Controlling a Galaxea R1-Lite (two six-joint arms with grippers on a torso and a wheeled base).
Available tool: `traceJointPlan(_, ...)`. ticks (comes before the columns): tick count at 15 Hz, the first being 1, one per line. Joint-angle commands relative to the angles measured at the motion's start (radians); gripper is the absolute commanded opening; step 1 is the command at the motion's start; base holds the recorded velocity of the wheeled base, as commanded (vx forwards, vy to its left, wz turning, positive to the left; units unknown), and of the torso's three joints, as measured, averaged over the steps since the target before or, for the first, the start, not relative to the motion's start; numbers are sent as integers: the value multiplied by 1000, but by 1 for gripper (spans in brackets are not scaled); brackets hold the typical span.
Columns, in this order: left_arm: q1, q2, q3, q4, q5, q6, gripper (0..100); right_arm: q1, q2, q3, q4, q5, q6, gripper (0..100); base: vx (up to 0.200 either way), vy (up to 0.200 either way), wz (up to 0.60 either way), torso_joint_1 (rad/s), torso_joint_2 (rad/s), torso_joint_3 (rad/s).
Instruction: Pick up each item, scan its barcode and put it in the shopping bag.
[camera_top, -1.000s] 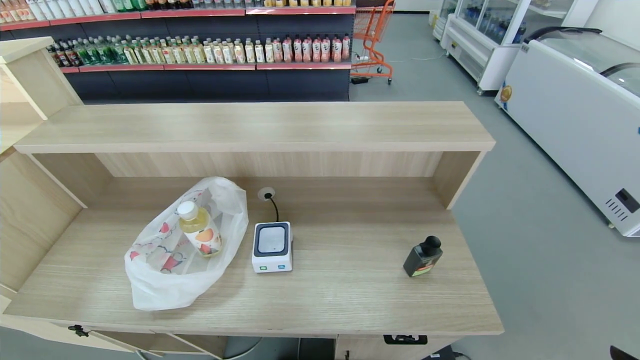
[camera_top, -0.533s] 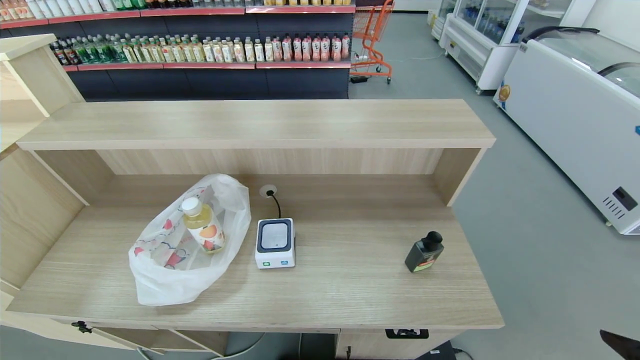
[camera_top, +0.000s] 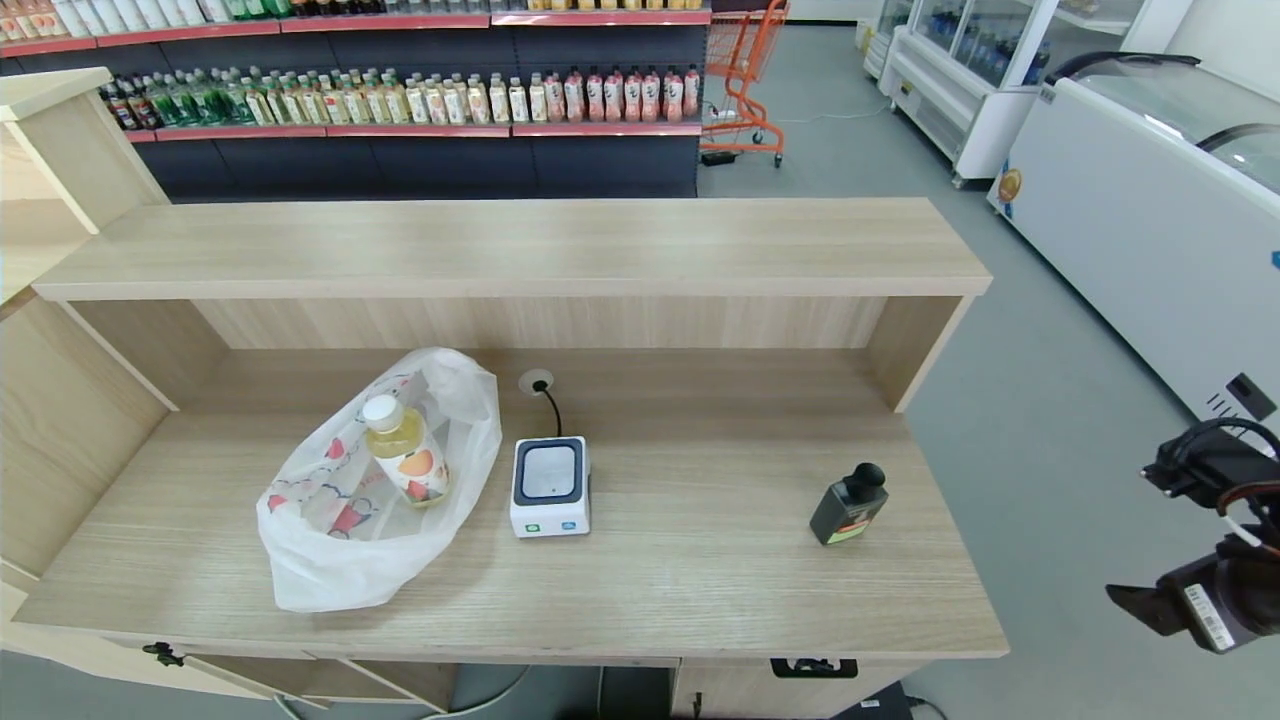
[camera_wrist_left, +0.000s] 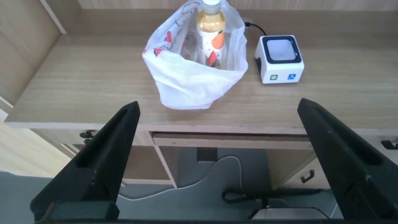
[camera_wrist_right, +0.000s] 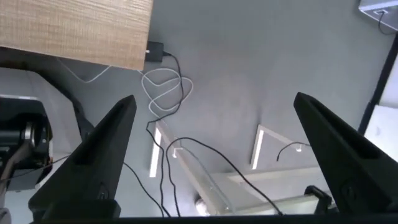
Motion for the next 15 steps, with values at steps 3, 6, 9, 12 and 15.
traceJointPlan(3,0,0,0,0,0,0,100,75,165,8,-94,44,-3,100,0,0,0,0,0,0)
traceJointPlan(6,1,0,0,0,0,0,100,98,242,5,-182,78,-5,100,0,0,0,0,0,0)
traceJointPlan(9,1,0,0,0,0,0,100,101,334,1,-301,102,-48,100,0,0,0,0,0,0)
traceJointPlan(12,0,0,0,0,0,0,100,101,372,-12,-341,130,-74,100,0,0,0,0,0,0)
traceJointPlan(15,0,0,0,0,0,0,100,101,443,-33,-424,152,-97,100,0,0,0,0,0,0)
